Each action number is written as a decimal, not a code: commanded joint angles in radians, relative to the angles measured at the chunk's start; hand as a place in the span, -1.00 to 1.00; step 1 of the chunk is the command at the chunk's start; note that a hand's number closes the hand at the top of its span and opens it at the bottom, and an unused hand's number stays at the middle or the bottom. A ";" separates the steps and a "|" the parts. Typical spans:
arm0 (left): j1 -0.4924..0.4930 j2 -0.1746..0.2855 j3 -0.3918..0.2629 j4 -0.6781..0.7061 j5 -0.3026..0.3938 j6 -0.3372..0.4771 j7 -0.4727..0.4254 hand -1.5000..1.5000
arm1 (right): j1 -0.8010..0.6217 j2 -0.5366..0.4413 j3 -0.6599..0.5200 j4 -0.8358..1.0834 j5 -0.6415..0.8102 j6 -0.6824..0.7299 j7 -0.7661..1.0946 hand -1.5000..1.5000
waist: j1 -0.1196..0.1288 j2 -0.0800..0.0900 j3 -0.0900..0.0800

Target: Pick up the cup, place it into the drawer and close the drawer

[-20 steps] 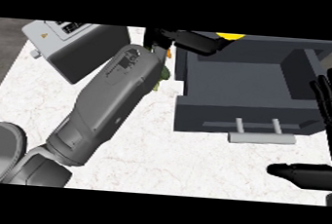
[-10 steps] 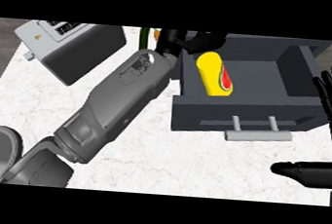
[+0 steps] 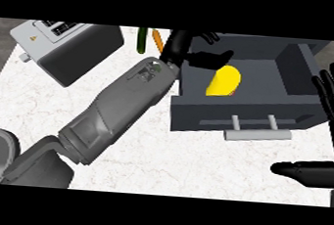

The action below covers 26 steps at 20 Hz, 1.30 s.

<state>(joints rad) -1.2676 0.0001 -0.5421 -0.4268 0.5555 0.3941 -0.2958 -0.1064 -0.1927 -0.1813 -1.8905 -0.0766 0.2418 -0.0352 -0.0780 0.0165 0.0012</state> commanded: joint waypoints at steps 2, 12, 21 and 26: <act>0.007 0.000 -0.104 0.038 -0.001 0.030 0.024 -1.00 | -0.032 -0.016 -0.011 0.021 -0.015 0.011 0.012 -1.00 | -0.013 0.005 0.000; -0.011 0.000 -0.111 -0.081 0.083 0.114 -0.055 -1.00 | 0.003 -0.004 -0.021 -0.019 -0.207 0.117 0.017 -1.00 | 0.010 -0.007 0.000; -0.031 0.020 -0.029 -0.123 0.122 0.115 -0.074 -1.00 | 0.070 -0.125 0.019 -0.107 -0.097 0.225 0.032 1.00 | 0.062 -0.016 -0.001; 0.032 0.066 0.023 -0.218 0.129 0.115 -0.055 -1.00 | 0.113 -0.138 0.058 -0.129 0.034 0.222 0.039 1.00 | 0.077 -0.019 -0.001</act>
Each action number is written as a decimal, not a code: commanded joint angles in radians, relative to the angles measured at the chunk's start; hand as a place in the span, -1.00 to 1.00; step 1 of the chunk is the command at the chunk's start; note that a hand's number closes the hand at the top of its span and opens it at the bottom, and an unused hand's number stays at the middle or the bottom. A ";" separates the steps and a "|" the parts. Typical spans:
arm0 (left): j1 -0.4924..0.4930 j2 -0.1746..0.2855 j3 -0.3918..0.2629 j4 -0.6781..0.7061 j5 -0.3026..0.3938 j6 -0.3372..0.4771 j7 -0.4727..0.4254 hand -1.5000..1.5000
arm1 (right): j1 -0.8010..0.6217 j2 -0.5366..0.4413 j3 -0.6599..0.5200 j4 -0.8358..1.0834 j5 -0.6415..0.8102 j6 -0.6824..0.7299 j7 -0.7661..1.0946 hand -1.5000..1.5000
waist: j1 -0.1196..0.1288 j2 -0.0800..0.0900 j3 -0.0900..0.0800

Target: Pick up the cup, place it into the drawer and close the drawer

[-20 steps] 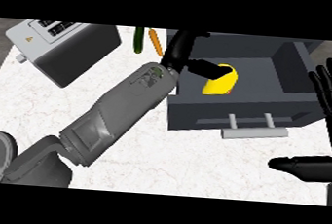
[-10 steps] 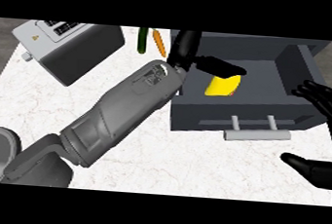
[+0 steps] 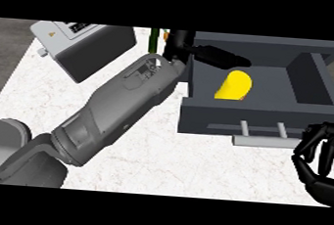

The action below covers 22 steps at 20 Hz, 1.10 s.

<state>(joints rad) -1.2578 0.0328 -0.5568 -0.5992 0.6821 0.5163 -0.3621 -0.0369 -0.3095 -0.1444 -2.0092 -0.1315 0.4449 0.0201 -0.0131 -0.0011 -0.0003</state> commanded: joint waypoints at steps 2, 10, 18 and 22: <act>0.057 0.100 0.034 -0.108 -0.005 -0.018 0.059 -1.00 | 0.094 -0.026 0.018 -0.083 0.139 0.010 -0.032 1.00 | 0.015 -0.006 0.000; 0.206 0.262 0.083 -0.389 0.001 -0.034 0.180 -1.00 | 0.005 0.030 0.117 0.049 0.392 -0.110 -0.023 1.00 | 0.042 -0.007 0.000; 0.433 0.385 0.134 -0.547 0.029 -0.140 0.151 -1.00 | -0.099 0.013 0.279 0.288 0.722 -0.219 -0.142 1.00 | 0.057 0.000 0.000; 0.490 0.405 0.145 -0.603 0.015 -0.127 0.144 -1.00 | -0.200 -0.009 0.351 0.431 0.878 -0.253 -0.133 1.00 | 0.058 0.003 0.000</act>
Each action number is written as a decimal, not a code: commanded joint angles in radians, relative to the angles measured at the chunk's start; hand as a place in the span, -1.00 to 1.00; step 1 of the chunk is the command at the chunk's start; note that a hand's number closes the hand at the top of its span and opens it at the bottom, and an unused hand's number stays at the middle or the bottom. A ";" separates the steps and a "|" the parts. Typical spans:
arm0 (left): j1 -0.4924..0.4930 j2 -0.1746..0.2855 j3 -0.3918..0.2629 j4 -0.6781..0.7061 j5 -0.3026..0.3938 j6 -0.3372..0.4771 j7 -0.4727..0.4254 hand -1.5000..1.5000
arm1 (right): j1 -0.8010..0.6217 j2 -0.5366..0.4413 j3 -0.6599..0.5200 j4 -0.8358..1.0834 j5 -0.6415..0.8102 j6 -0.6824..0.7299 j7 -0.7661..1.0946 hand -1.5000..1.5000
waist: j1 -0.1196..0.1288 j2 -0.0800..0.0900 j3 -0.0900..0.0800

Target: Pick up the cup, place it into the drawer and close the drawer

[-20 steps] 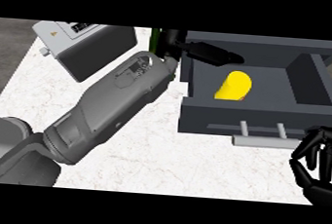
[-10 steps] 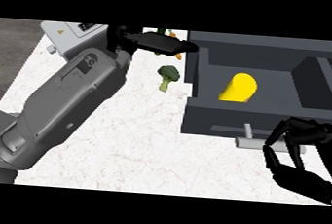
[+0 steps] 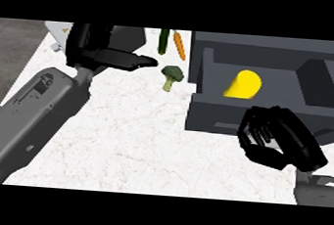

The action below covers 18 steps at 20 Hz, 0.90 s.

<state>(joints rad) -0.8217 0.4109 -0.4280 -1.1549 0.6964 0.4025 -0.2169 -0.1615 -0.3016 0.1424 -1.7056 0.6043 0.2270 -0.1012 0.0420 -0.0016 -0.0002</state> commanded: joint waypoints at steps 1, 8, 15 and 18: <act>0.115 0.068 0.014 -0.104 0.005 -0.031 0.002 -1.00 | -0.017 -0.009 0.098 0.140 0.200 -0.098 -0.053 1.00 | 0.010 0.000 0.000; 0.283 0.126 0.092 -0.179 0.018 -0.108 -0.037 -1.00 | -0.272 0.025 0.053 0.552 0.283 -0.202 -0.155 1.00 | -0.008 0.007 0.001; 0.441 0.193 0.149 -0.284 0.035 -0.191 -0.058 -1.00 | -0.513 0.111 -0.034 0.992 0.302 -0.339 -0.224 1.00 | 0.009 0.010 0.001; 0.377 0.189 0.175 -0.227 0.026 -0.213 -0.045 -1.00 | -0.634 0.081 -0.098 1.157 0.264 -0.319 -0.309 1.00 | 0.005 0.017 0.002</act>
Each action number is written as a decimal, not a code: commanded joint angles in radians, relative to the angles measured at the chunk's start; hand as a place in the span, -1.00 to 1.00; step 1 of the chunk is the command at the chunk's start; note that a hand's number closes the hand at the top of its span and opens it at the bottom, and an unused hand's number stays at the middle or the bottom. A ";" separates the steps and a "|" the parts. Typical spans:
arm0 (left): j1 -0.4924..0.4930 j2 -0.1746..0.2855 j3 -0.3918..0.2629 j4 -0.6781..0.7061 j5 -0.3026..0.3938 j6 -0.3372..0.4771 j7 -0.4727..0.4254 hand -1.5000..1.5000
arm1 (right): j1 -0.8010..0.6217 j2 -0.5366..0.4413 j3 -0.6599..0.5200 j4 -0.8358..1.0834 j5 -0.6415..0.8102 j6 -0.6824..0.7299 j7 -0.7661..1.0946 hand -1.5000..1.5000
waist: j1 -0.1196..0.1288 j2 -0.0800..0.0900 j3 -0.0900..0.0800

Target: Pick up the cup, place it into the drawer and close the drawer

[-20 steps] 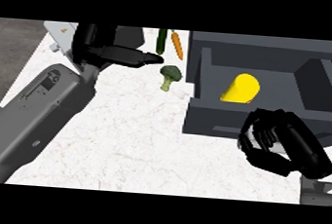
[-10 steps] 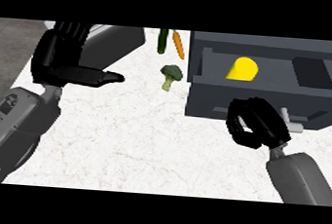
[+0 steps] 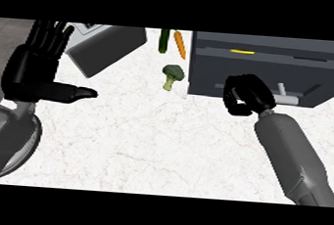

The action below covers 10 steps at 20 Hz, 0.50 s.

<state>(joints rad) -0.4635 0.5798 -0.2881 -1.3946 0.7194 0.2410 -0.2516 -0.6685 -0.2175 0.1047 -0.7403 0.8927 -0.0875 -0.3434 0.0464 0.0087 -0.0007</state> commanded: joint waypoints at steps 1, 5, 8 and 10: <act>0.000 0.027 0.049 0.038 0.007 -0.069 -0.001 -1.00 | -0.106 -0.010 -0.058 0.248 -0.008 -0.051 -0.116 1.00 | -0.003 0.009 0.002; 0.011 0.011 0.035 -0.017 0.011 -0.052 0.028 -1.00 | -0.246 -0.049 -0.123 0.370 -0.034 -0.001 -0.088 1.00 | 0.027 0.017 0.004; 0.039 0.000 0.042 0.004 -0.002 -0.088 -0.022 -1.00 | -0.291 -0.073 -0.131 0.445 -0.025 0.012 -0.101 1.00 | 0.029 0.020 0.003; 0.053 -0.004 0.022 -0.024 -0.002 -0.093 -0.007 -1.00 | -0.293 -0.085 -0.154 0.462 -0.045 0.008 -0.095 1.00 | 0.051 0.027 0.005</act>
<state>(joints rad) -0.4247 0.5811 -0.2555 -1.3963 0.7215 0.1588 -0.2655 -0.8655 -0.2262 0.0013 -0.3818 0.8569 -0.0916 -0.4620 0.0684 0.0109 -0.0009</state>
